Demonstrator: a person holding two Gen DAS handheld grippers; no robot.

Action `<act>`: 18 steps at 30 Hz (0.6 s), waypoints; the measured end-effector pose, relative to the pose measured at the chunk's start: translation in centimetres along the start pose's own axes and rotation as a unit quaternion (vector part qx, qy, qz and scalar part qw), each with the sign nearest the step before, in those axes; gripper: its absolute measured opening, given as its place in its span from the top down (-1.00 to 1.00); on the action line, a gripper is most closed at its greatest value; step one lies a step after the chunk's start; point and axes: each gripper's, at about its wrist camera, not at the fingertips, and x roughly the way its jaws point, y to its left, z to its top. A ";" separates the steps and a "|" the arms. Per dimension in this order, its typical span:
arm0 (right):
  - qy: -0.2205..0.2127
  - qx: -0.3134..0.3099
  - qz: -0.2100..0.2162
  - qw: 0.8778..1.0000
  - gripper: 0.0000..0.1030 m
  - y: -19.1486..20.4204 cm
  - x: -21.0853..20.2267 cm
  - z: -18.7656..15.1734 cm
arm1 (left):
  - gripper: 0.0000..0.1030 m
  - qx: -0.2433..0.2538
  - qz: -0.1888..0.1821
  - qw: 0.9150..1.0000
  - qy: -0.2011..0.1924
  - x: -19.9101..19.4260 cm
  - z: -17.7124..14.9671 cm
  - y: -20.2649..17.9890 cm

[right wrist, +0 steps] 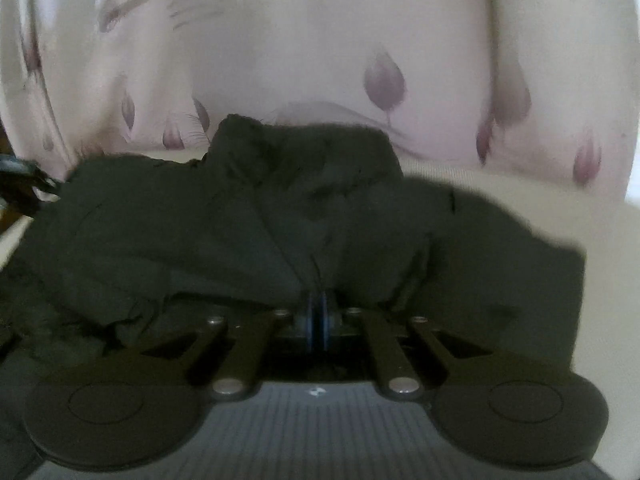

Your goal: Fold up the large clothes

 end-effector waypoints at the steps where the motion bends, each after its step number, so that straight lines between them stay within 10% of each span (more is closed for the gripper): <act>1: -0.006 0.022 0.011 1.000 0.92 -0.9 -0.1 -0.5 | 0.51 0.006 0.001 1.000 -0.005 0.6 0.6 -0.2; 8: -0.029 0.049 0.008 0.998 0.92 -0.8 0.3 -1.5 | 0.76 0.007 -0.044 0.993 -0.105 -1.4 2.2 -0.4; 14: -0.014 0.043 0.000 0.999 0.92 -0.3 0.1 -1.0 | 0.81 0.003 -0.010 0.997 -0.081 -4.1 -1.6 1.2; 18: -0.038 0.029 -0.014 0.999 0.78 0.9 -1.1 1.8 | -0.42 -0.014 -0.007 0.997 -0.073 -6.6 -6.3 2.2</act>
